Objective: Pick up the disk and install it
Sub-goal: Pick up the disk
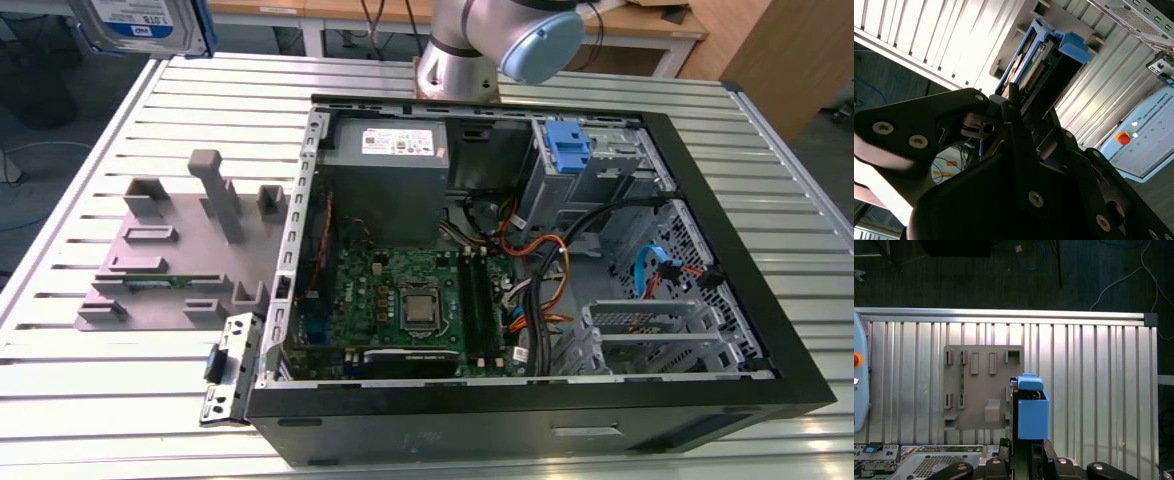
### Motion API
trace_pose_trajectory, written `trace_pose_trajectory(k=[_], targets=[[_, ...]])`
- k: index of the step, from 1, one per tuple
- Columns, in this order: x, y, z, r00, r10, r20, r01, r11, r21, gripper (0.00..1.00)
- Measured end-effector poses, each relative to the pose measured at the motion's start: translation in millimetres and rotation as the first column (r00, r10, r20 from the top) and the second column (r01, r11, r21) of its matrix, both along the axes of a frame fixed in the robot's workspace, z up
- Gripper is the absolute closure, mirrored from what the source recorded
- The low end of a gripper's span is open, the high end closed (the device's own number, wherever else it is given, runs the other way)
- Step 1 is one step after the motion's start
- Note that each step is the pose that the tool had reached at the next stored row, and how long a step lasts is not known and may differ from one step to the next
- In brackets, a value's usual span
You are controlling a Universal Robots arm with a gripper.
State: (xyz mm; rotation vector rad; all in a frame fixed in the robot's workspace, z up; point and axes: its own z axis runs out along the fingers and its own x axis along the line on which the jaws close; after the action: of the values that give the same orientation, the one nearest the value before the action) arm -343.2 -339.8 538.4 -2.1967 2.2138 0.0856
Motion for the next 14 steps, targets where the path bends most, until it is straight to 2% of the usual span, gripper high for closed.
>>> trace_pose_trajectory(k=[9, 14], targets=[[0.8, 0.0, -0.1, 1.0, 0.0, 0.0001, 0.0, 1.0, 0.0001, 0.65], [5.5, 0.0, -0.4, 1.0, 0.0, 0.0, 0.0, 1.0, 0.0, 0.65]])
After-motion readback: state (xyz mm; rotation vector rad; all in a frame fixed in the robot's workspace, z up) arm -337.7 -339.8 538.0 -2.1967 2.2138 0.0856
